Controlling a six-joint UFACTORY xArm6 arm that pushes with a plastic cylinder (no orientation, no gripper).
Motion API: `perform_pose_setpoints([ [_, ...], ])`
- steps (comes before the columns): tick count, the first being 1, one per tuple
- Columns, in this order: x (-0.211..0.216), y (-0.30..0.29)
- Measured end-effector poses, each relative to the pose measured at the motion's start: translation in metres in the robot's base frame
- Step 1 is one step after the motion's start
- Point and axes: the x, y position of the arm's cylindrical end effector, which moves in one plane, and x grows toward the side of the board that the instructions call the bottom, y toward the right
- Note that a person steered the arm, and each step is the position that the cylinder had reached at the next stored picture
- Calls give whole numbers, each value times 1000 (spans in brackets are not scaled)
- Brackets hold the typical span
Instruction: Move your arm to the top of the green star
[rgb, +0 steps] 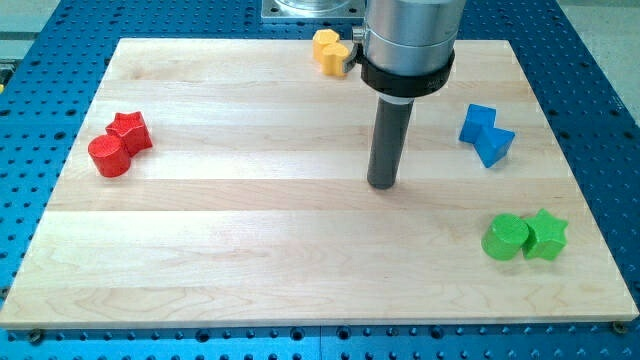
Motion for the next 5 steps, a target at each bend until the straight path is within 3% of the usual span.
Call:
perform_pose_setpoints([
  [5,8,7],
])
